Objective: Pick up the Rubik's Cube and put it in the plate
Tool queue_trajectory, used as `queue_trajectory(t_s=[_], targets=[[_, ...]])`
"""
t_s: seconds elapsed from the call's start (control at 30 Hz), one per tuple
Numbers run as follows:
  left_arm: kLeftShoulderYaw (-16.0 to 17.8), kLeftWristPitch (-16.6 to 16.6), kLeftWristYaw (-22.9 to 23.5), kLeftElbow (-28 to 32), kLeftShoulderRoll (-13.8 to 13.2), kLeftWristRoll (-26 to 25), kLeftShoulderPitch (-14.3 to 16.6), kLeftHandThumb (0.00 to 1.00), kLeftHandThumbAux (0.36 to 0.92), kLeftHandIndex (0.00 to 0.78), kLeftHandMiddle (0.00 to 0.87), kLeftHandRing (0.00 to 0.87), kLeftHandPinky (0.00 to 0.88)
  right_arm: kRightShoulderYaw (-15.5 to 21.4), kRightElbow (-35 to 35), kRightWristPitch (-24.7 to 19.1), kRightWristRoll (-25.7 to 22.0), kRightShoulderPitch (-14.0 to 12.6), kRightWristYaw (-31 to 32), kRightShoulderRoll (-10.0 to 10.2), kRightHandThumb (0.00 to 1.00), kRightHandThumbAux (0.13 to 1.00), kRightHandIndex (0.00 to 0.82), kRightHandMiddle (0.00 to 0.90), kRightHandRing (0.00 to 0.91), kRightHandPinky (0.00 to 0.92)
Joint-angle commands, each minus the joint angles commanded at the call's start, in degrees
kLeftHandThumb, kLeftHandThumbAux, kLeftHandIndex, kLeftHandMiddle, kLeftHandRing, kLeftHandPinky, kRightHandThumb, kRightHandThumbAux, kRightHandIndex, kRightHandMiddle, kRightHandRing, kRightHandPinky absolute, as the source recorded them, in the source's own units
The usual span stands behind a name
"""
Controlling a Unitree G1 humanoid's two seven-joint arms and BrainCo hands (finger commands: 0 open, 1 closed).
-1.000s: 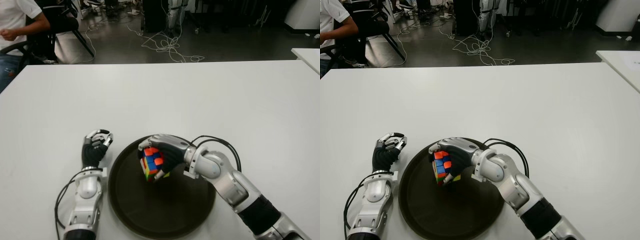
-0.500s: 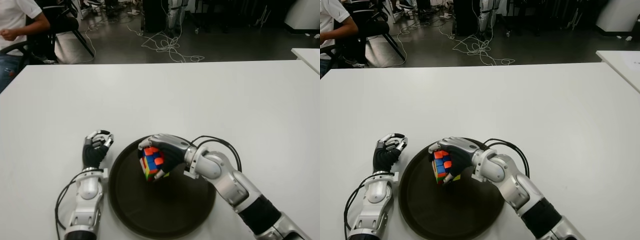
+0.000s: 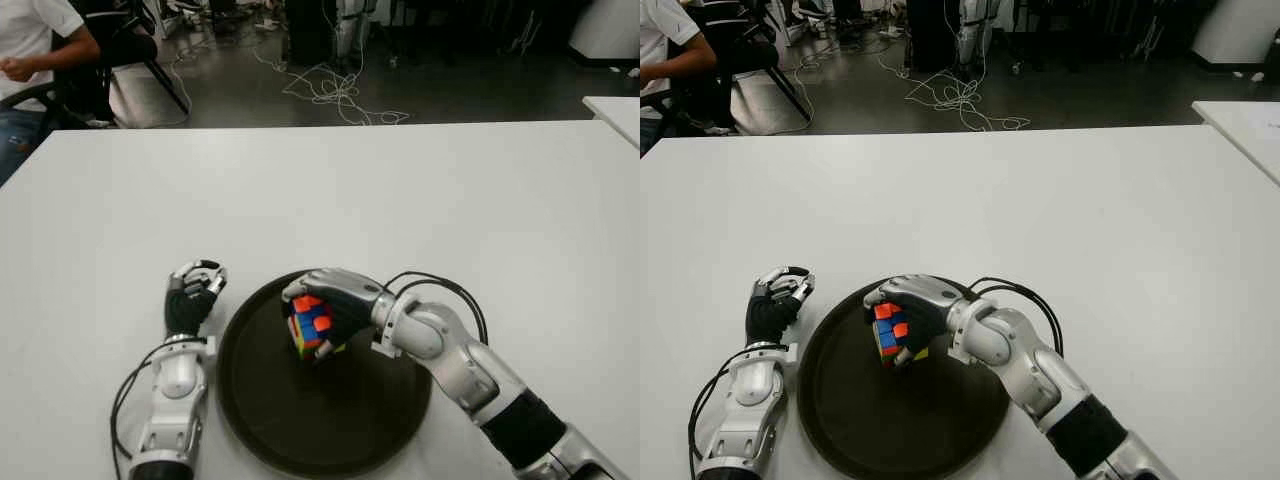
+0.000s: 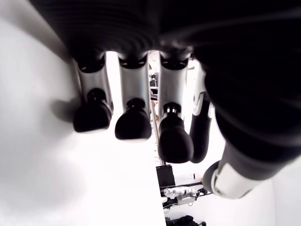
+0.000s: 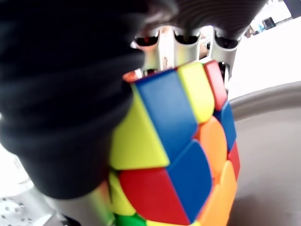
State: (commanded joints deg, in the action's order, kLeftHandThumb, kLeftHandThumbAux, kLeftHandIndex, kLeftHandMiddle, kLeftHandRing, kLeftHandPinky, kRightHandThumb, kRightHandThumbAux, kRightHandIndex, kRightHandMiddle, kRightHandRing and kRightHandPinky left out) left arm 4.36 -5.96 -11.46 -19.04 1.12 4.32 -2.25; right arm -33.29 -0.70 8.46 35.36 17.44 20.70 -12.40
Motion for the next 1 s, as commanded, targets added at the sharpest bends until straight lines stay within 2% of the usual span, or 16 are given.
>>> queue_trajectory(t_s=[0.03,0.23,0.27,0.37,0.53,0.63,0.83,1.0], targets=[[0.01,0.02,0.02,-0.02,-0.03,0.0,0.03,0.706,0.707,0.443,0.804,0.813,0.795,-0.06,-0.11,0.27,0.2,0.09,-0.12,-0.07,0.045,0.964,0.469,0.669,0.643,0.545],[-0.1,-0.12,0.19,0.0,-0.17,0.18,-0.04,0.706,0.707,0.443,0.807,0.817,0.802,-0.23,-0.58,2.35,0.75,0.59,-0.24,-0.66,0.004,0.959,0.342,0.496,0.432,0.341],[-0.13,-0.23,0.18,-0.02,-0.2,0.24,-0.07,0.706,0.707,0.443,0.808,0.818,0.802,-0.16,-0.47,2.79,0.44,0.63,-0.02,-0.77,0.003,0.957,0.331,0.481,0.417,0.327],[-0.21,-0.4,0.16,-0.05,-0.28,0.38,-0.14,0.706,0.707,0.444,0.809,0.821,0.809,0.11,-0.31,3.38,-0.98,0.73,1.09,-0.72,0.0,0.953,0.268,0.365,0.324,0.268],[-0.42,0.3,0.54,0.43,-0.54,0.45,-0.23,0.706,0.707,0.444,0.807,0.822,0.809,0.82,-1.12,2.63,-5.78,0.41,4.13,0.22,0.0,0.967,0.192,0.224,0.215,0.227],[-0.67,1.03,0.85,1.13,-0.77,0.65,-0.36,0.707,0.706,0.444,0.803,0.821,0.803,0.98,-1.62,3.13,-7.34,0.36,4.68,0.23,0.0,0.96,0.126,0.136,0.134,0.141],[-1.19,2.37,1.3,2.41,-1.24,1.04,-0.72,0.709,0.706,0.443,0.799,0.818,0.798,1.12,-2.0,3.81,-8.57,0.62,5.14,0.02,0.0,0.942,0.033,0.038,0.042,0.06],[-1.76,3.22,1.33,3.23,-1.76,1.71,-0.99,0.709,0.706,0.444,0.796,0.817,0.8,1.04,-2.5,4.1,-8.32,0.95,5.15,-0.34,0.0,0.942,0.005,0.006,0.007,0.02]])
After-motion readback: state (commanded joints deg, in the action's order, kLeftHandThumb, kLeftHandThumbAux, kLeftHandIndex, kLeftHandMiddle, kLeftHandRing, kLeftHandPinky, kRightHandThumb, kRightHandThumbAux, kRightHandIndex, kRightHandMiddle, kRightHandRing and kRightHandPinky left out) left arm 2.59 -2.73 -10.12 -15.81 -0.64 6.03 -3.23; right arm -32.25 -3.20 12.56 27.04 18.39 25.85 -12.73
